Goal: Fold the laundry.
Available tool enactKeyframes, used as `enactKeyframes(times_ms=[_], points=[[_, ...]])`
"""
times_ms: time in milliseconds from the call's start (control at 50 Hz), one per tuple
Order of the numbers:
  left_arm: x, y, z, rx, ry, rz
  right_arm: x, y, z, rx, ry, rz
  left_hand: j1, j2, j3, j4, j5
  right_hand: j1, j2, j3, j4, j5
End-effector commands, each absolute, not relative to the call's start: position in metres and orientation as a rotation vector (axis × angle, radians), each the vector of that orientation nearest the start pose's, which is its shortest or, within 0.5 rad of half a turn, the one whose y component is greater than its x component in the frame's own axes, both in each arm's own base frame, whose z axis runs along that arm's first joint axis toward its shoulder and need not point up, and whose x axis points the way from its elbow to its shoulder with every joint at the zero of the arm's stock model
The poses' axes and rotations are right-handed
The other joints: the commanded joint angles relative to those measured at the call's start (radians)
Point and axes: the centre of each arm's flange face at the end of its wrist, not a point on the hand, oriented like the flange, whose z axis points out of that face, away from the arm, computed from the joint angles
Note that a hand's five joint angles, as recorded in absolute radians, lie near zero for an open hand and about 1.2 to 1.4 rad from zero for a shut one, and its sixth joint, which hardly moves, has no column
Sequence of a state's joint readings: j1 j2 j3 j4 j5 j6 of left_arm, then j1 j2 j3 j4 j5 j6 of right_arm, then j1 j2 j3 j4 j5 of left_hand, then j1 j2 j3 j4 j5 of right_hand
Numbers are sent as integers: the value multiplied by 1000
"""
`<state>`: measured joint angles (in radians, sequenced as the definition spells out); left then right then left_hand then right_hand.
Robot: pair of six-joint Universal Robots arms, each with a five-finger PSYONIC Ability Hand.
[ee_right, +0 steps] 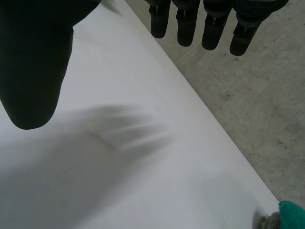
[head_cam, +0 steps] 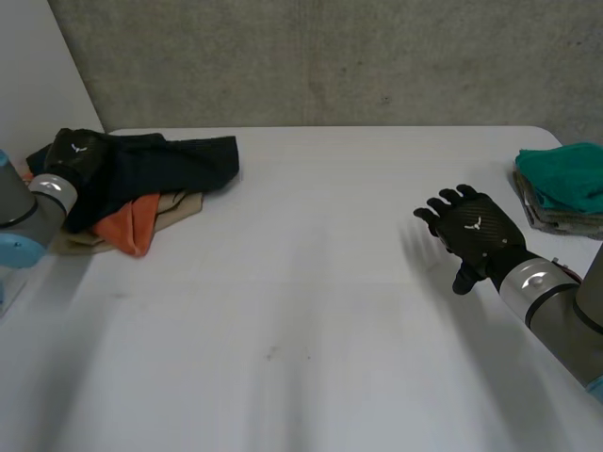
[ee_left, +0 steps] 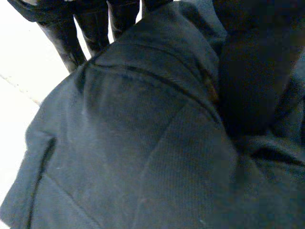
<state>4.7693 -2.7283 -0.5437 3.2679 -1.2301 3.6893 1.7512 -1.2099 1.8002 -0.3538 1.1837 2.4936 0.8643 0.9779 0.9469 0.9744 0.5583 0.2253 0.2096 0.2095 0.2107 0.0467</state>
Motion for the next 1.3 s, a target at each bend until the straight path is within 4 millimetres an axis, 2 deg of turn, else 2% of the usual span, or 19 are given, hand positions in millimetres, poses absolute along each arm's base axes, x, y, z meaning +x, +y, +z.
enactKeyframes(times_ms=[20, 80, 140, 160, 240, 300, 380, 460, 540, 620, 680, 760, 780, 840, 960, 1060, 1160, 1220, 1300], points=[[-170, -511, 206, 756, 1814, -2203, 221, -289, 157, -1313, 2063, -1950, 532, 418, 449, 422, 663, -51, -35, -35, -36, -47], [-188, -486, 261, 687, 1718, -2358, 221, -289, 157, -1311, 2062, -1952, 532, 418, 449, 422, 663, -51, -35, -35, -36, -47], [-206, -461, 297, 660, 1646, -2503, 221, -289, 160, -1305, 2060, -1962, 532, 418, 449, 422, 663, -51, -35, -35, -36, -47], [-223, -440, 319, 656, 1614, -2606, 221, -289, 160, -1303, 2059, -1963, 532, 418, 449, 422, 663, -51, -35, -35, -36, -47], [-251, -391, 354, 649, 1622, -2795, 220, -290, 163, -1290, 2062, -1973, 532, 418, 449, 422, 663, -51, -35, -35, -36, -47], [-267, -369, 358, 661, 1676, -2865, 218, -291, 167, -1276, 2079, -2001, 532, 418, 449, 422, 663, -51, -35, -35, -36, -47], [-310, -336, 339, 769, 1835, -2911, 213, -293, 178, -1237, 2105, -2061, 532, 418, 449, 422, 663, -51, -35, -35, -36, -47], [-363, -300, 273, 1000, 2136, -2772, 204, -298, 185, -1169, 2145, -2103, 532, 418, 449, 422, 663, -51, -35, -35, -36, -47], [-392, -275, 223, 1155, 2340, -2619, 194, -305, 187, -1084, 2181, -2109, 532, 418, 449, 422, 663, -51, -35, -35, -36, -47], [-401, -259, 197, 1221, 2482, -2516, 192, -306, 187, -1050, 2187, -2099, 532, 418, 449, 422, 663, -51, -35, -35, -36, -47], [-401, -256, 197, 1202, 2519, -2514, 192, -306, 186, -1050, 2186, -2093, 532, 418, 449, 422, 663, -51, -35, -35, -36, -47], [-396, -254, 217, 1192, 2462, -2568, 193, -306, 186, -1056, 2179, -2096, -513, -627, -596, -623, -382, -51, -35, -35, -36, -47], [-390, -256, 232, 1165, 2424, -2612, 193, -306, 186, -1055, 2180, -2097, -652, -766, -735, -762, -521, -51, -35, -35, -36, -47], [-377, -264, 247, 1106, 2382, -2642, 194, -305, 187, -1058, 2174, -2097, -654, -767, -736, -764, -522, -51, -35, -35, -36, -47], [-323, -301, 267, 899, 2283, -2622, 194, -305, 186, -1064, 2180, -2085, -633, -747, -716, -743, -502, -51, -35, -35, -36, -47], [-290, -334, 247, 918, 2157, -2444, 194, -304, 184, -1059, 2190, -2072, -633, -747, -716, -743, -502, -51, -35, -35, -36, -47], [-257, -375, 194, 1031, 2065, -2155, 195, -303, 183, -1063, 2191, -2065, -633, -747, -716, -743, -502, -51, -35, -35, -36, -47], [-248, -394, 164, 1102, 2053, -2064, 196, -301, 180, -1067, 2194, -2051, -633, -747, -716, -743, -502, -51, -35, -35, -36, -47], [-251, -409, 143, 1192, 2039, -2071, 197, -299, 177, -1078, 2199, -2035, -584, -697, -666, -694, -452, -51, -35, -35, -36, -47]])
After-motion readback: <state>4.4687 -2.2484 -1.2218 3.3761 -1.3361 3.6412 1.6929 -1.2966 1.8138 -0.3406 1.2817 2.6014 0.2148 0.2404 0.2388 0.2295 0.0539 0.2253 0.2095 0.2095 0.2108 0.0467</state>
